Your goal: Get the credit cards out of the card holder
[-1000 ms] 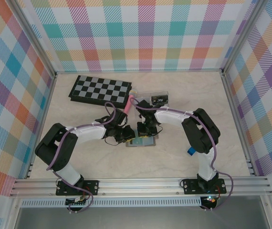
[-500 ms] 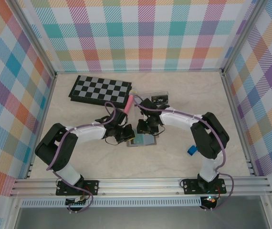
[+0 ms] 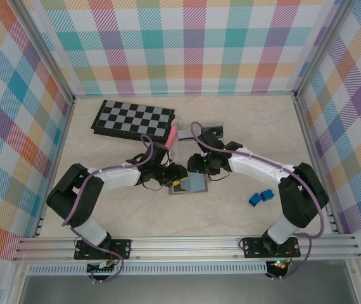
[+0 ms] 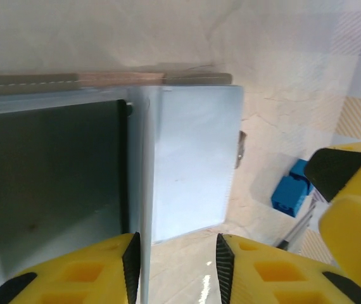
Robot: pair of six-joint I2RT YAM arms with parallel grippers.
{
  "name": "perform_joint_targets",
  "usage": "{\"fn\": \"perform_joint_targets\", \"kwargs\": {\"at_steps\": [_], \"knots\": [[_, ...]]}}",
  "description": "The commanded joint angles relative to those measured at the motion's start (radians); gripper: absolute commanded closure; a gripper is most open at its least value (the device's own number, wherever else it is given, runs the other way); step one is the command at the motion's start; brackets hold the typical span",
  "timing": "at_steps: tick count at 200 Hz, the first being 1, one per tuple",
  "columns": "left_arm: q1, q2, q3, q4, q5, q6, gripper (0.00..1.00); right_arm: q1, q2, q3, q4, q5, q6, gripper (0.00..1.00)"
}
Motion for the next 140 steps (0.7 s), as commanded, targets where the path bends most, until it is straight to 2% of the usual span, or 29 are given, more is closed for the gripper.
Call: {"fn": "perform_joint_targets", "kwargs": {"at_steps": [1, 40, 90, 140], "knots": [[-0.014, -0.012, 0.007, 0.046, 0.037, -0.024, 0.59, -0.016, -0.058, -0.028, -0.002, 0.06, 0.029, 0.44], [-0.016, 0.01, 0.053, 0.004, 0.034, -0.01, 0.55, -0.036, -0.098, -0.051, -0.021, 0.125, 0.06, 0.4], [-0.041, 0.058, 0.109, 0.04, 0.061, -0.029, 0.53, -0.038, -0.123, -0.068, -0.037, 0.179, 0.097, 0.38], [-0.043, 0.099, 0.151, -0.003, 0.045, -0.003, 0.51, -0.042, -0.122, -0.073, -0.028, 0.17, 0.086, 0.37]]}}
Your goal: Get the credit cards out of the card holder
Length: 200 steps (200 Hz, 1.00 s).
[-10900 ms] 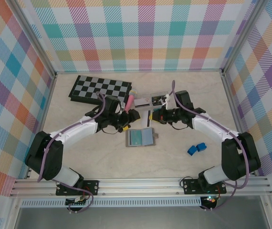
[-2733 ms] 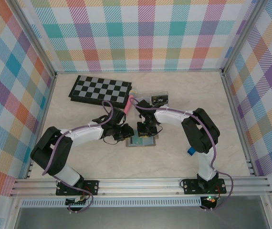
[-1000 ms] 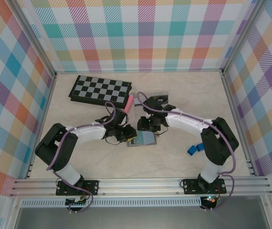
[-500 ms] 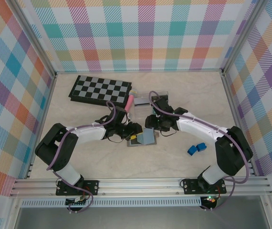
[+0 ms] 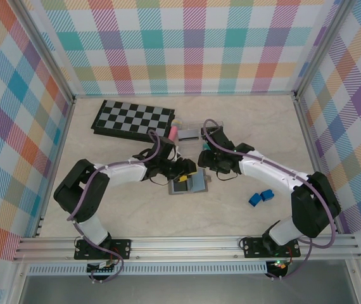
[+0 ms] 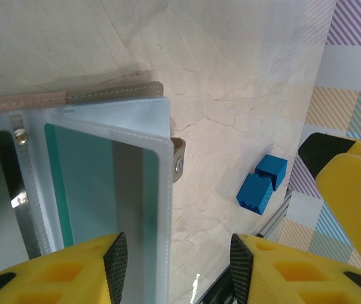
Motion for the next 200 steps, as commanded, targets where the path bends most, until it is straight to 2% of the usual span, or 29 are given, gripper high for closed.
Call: {"fn": "perform_joint_targets", "kwargs": {"at_steps": [1, 27, 55, 104, 150, 200], "knots": [[-0.011, 0.024, 0.038, -0.014, 0.009, 0.019, 0.51, -0.004, -0.017, -0.014, -0.008, 0.008, 0.005, 0.37], [-0.009, 0.024, 0.049, -0.027, 0.005, 0.028, 0.51, -0.004, -0.008, -0.017, 0.004, -0.012, 0.001, 0.38], [0.019, -0.023, 0.026, -0.096, -0.055, 0.049, 0.51, -0.004, 0.003, -0.012, 0.021, -0.049, -0.025, 0.42], [0.047, -0.093, -0.048, -0.142, -0.126, 0.04, 0.6, -0.002, 0.082, 0.006, 0.05, -0.157, -0.047, 0.69], [0.033, -0.061, -0.053, -0.106, -0.114, 0.008, 0.69, 0.001, 0.178, 0.042, 0.036, -0.231, -0.048, 0.83], [0.013, -0.006, -0.022, -0.085, -0.096, -0.006, 0.75, 0.001, 0.25, 0.071, -0.01, -0.237, -0.05, 0.85]]}}
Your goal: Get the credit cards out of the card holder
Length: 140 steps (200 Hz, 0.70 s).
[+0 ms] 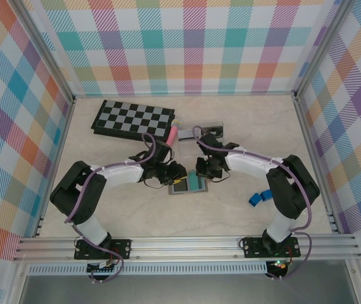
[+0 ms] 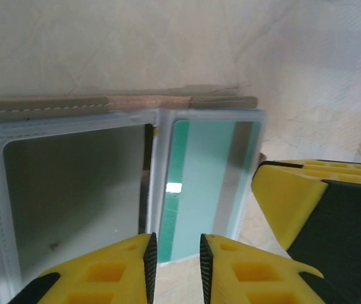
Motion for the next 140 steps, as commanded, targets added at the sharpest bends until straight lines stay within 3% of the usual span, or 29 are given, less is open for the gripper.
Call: {"fn": "perform_joint_targets", "kwargs": {"at_steps": [1, 70, 140], "knots": [[-0.011, 0.023, 0.029, 0.023, 0.016, -0.01, 0.76, 0.001, 0.026, 0.034, -0.035, -0.023, -0.003, 0.85], [-0.024, 0.061, 0.041, 0.076, 0.051, -0.038, 0.78, 0.001, 0.08, 0.058, -0.074, -0.009, -0.004, 0.85], [-0.025, 0.096, 0.066, 0.011, 0.037, -0.019, 0.79, 0.001, 0.12, 0.074, -0.092, -0.009, -0.006, 0.84]]}}
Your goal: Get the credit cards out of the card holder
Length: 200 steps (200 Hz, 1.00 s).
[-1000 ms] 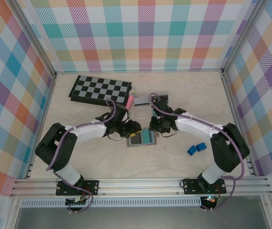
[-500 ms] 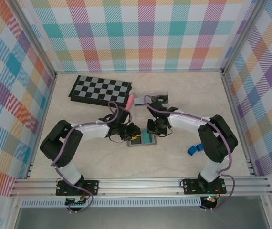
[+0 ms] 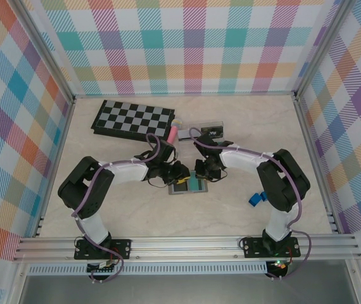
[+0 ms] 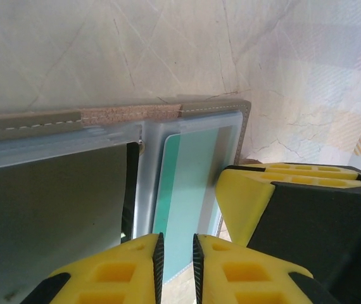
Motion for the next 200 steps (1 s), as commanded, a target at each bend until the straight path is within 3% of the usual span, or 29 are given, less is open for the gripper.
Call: {"fn": "perform_joint_targets", "kwargs": {"at_steps": [1, 200], "knots": [[-0.013, 0.023, 0.027, -0.034, 0.007, 0.011, 0.79, 0.001, 0.028, 0.023, -0.036, -0.002, -0.006, 0.84], [-0.015, 0.073, 0.038, -0.034, 0.022, 0.011, 0.83, 0.0, 0.081, 0.038, -0.057, -0.032, -0.001, 0.85]]}}
